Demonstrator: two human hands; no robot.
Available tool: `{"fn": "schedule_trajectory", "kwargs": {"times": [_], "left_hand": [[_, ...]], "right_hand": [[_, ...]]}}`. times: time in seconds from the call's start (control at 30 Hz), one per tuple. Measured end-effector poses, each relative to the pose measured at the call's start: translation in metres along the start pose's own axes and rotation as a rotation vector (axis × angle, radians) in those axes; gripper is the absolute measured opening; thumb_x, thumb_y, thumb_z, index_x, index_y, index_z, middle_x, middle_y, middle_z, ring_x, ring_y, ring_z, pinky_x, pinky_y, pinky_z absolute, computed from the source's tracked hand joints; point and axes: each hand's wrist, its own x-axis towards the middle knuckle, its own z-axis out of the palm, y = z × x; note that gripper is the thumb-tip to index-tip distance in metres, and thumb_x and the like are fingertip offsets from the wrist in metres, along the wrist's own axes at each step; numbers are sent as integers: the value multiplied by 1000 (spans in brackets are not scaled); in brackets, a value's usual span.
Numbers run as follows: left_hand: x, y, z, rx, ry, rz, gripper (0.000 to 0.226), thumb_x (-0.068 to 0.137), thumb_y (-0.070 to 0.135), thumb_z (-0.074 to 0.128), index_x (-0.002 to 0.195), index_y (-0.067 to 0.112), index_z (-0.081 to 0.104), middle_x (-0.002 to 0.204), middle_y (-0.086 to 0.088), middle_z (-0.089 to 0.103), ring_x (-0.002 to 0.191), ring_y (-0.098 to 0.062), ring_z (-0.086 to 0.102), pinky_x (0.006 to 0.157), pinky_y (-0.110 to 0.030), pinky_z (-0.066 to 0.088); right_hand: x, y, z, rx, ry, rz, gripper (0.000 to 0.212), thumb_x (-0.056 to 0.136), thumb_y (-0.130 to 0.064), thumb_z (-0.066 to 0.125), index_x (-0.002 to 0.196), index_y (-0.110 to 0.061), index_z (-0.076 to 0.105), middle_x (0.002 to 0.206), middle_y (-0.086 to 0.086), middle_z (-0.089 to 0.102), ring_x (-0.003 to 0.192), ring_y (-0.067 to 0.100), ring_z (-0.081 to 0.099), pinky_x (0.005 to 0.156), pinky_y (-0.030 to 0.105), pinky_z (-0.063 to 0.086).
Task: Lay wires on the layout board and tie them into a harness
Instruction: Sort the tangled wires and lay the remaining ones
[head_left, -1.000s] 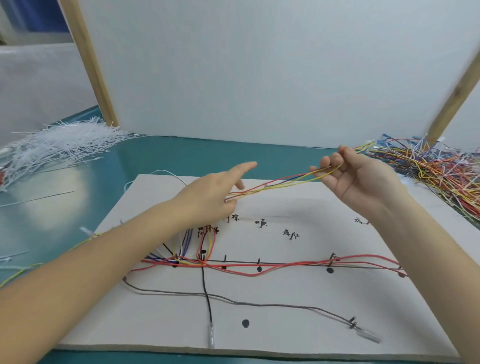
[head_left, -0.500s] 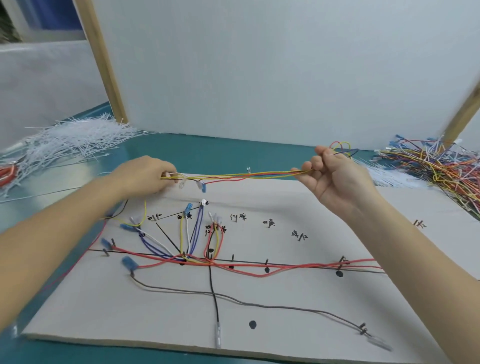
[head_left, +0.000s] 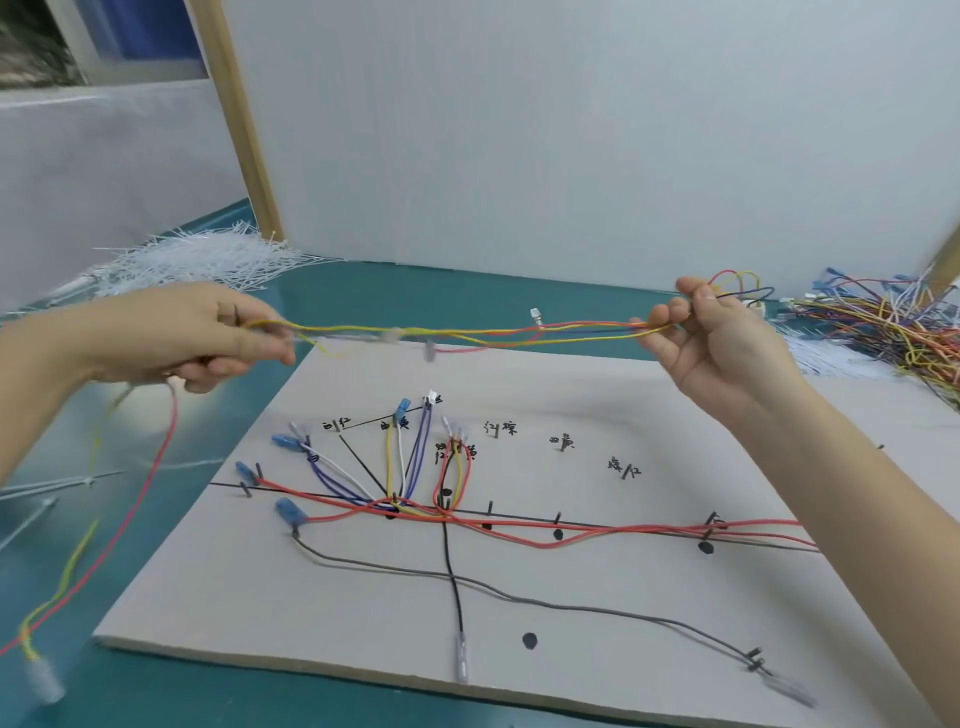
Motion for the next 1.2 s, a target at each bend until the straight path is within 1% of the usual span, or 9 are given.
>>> {"fn": "schedule_trajectory", "kwargs": {"times": [0.07, 0.2, 0.27, 0.5, 0.67, 0.73, 0.87, 1.03, 1.2], "left_hand": [[6, 4, -6, 290, -90, -93, 55, 50, 66, 78, 76, 19, 69, 46, 1, 45, 40, -11, 38, 41, -18, 35], [32, 14, -8, 368, -47, -117, 14, 83, 30, 65, 74, 19, 66, 64, 2, 62, 59, -5, 57, 57, -18, 48], [47, 19, -2, 503, 11, -152, 18, 93, 22, 54, 77, 18, 60, 73, 4, 66, 64, -5, 62, 60, -23, 48], [101, 69, 18, 687, 799, 204, 20, 98, 26, 39, 92, 11, 51, 83, -16, 63, 74, -32, 54, 63, -35, 36], [130, 115, 29, 941, 1022, 558, 26, 93, 32, 50, 98, 15, 69, 109, -6, 64, 104, -37, 46, 81, -39, 34], [142, 124, 43, 903, 866, 517, 23, 89, 29, 58, 106, 18, 69, 127, -6, 53, 115, -40, 37, 94, -37, 32], [151, 120, 78, 620, 259, 0, 57, 88, 30, 61, 140, 28, 38, 150, 1, 28, 135, -22, 26, 102, -31, 28], [123, 140, 131, 2, 274, 353, 51, 91, 32, 56, 138, 32, 36, 134, 7, 46, 112, -6, 51, 89, -25, 41], [96, 144, 162, -135, 156, 369, 17, 91, 14, 58, 107, 14, 62, 90, -1, 63, 73, -8, 63, 72, -22, 53]], "right_hand": [[9, -10, -8, 46, 50, -52, 26, 104, -14, 26, 89, -9, 47, 48, -2, 47, 44, 10, 56, 55, 29, 58], [21, -23, -27, 54, 135, -115, 28, 104, -13, 24, 87, -10, 46, 61, 0, 37, 41, 10, 50, 58, 30, 59], [26, -29, -38, 61, 180, -134, 29, 104, -13, 23, 87, -10, 46, 63, 0, 35, 44, 10, 46, 58, 30, 59], [32, -26, -58, -69, 276, -192, 28, 104, -16, 25, 90, -14, 49, 63, 0, 36, 51, 11, 43, 65, 30, 59], [38, -29, -54, -221, 312, -287, 28, 104, -17, 27, 91, -18, 52, 64, -1, 39, 51, 11, 43, 65, 27, 52], [41, -38, -54, -327, 337, -349, 28, 103, -17, 27, 95, -19, 53, 65, -2, 41, 51, 9, 42, 61, 24, 46], [36, -54, -46, -789, 293, -613, 26, 99, -17, 35, 104, -19, 60, 66, -3, 41, 56, 0, 40, 57, 16, 33], [9, -47, -18, -1439, -263, -341, 35, 98, -40, 40, 87, -26, 71, 61, -7, 44, 41, -3, 38, 40, 10, 25], [-2, -22, 0, -1520, -543, -189, 36, 99, -35, 40, 83, -25, 72, 51, -10, 44, 43, -2, 42, 46, 8, 30]]}}
